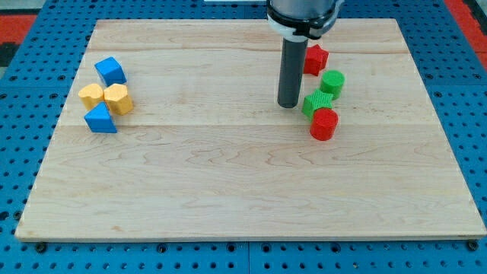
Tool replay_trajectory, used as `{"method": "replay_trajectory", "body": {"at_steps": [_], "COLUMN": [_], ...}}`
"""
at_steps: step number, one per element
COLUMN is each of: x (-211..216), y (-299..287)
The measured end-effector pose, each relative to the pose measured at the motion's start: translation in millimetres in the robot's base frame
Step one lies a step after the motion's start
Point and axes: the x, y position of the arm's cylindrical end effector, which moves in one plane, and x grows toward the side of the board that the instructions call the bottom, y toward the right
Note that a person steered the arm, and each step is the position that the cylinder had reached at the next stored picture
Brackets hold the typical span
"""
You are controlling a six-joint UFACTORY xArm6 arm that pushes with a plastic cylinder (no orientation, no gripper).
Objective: Push the green star and red circle left a bit
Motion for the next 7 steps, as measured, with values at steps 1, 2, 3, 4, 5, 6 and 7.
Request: {"method": "replay_trajectory", "body": {"at_steps": [1, 2, 3, 4, 5, 6, 7], "x": [0.0, 0.0, -1.5, -5.8, 33.4, 53.0, 89.9], "y": [1.3, 19.4, 49.0, 29.2, 0.5, 20.1, 46.6]}}
